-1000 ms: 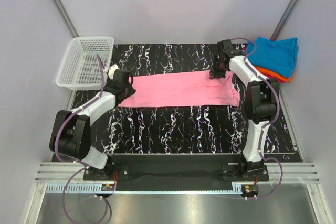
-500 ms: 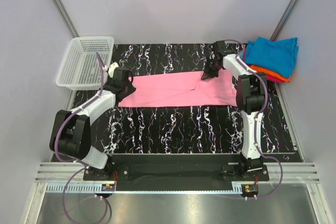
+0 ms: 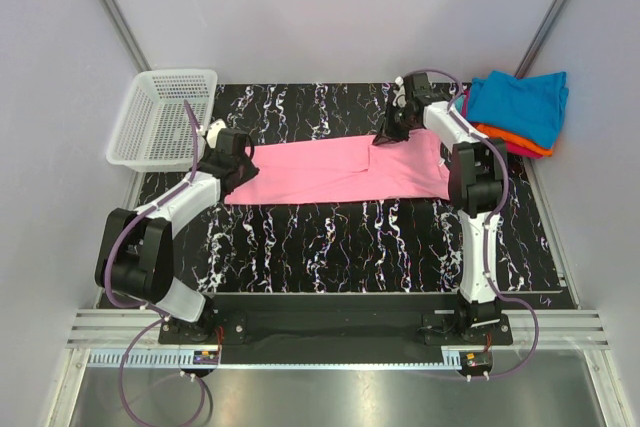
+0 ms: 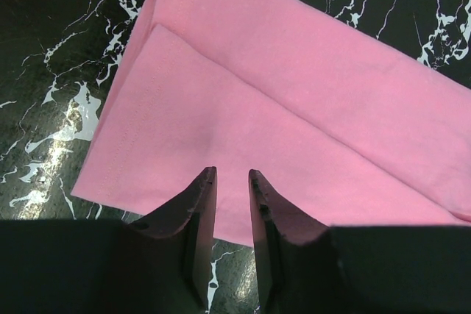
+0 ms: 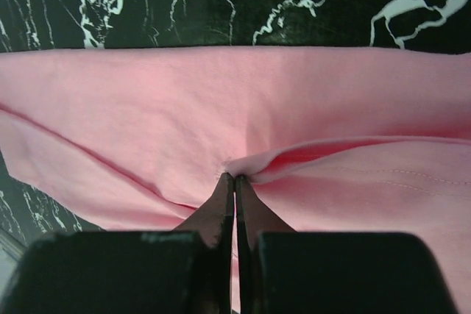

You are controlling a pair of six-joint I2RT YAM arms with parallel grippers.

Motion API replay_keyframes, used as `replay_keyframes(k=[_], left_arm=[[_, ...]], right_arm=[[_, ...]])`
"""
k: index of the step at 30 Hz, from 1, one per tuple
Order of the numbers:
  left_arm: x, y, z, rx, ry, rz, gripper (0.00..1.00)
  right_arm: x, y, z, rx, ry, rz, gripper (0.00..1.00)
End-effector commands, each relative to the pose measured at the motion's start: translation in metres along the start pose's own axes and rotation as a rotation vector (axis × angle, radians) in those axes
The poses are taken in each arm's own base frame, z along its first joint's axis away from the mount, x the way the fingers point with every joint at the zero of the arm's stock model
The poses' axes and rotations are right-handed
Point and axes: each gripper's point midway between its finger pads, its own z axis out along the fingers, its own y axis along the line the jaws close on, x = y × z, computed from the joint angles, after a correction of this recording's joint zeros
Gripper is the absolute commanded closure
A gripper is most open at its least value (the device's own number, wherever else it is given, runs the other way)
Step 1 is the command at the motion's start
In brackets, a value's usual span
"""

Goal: Fold and stack the t-shirts
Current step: Fold the tshirt

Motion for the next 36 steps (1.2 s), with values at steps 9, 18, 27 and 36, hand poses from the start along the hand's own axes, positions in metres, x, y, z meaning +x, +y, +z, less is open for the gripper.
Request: replay_keyframes(k=[9,18,27,36], left_arm=[[-0.018,-0.018,-0.003,0.048,-0.037,0.018,0.71],[-0.008,-0.043,0.009,0.156,0.042,0.106,0.71],[0.008,-0.045,0.043,0.078,0.176,0.155,0.71],[0.014,-0.03,0.075,-0.075,0.271,0.157,0.73]], right_arm=[[-0.012,0.014,0.012,-0.052,-0.03,-0.057,0.28],[-0.029,-0.01,-0.048,0.2,-0.248,-0.032,0.0],[0.029,-0.031,-0.053,0.272,-0.173,0.065,0.0],[0.079,-0.048,-0.037,0.341,-0.063,0.124,0.0]])
